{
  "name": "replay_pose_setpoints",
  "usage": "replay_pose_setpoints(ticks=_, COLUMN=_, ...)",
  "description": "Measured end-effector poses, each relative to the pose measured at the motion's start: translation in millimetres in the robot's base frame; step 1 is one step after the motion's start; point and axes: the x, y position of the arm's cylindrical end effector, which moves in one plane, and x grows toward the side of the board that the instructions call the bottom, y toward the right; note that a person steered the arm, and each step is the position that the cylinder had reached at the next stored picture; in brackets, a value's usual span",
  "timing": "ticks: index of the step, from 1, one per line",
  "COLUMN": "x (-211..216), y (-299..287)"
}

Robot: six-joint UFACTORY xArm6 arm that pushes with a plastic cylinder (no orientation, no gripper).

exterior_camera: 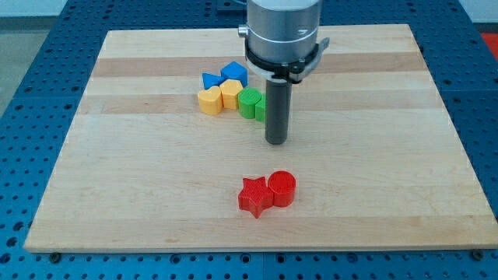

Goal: Push the green star a bit up

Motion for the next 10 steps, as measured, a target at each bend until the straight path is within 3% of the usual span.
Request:
replay_pose_setpoints(ticks=3, x=-1, y=-21)
replay_pose_setpoints(ticks=7, x=-39, y=27)
replay_pose_setpoints(ticks=10, x=-59, y=24)
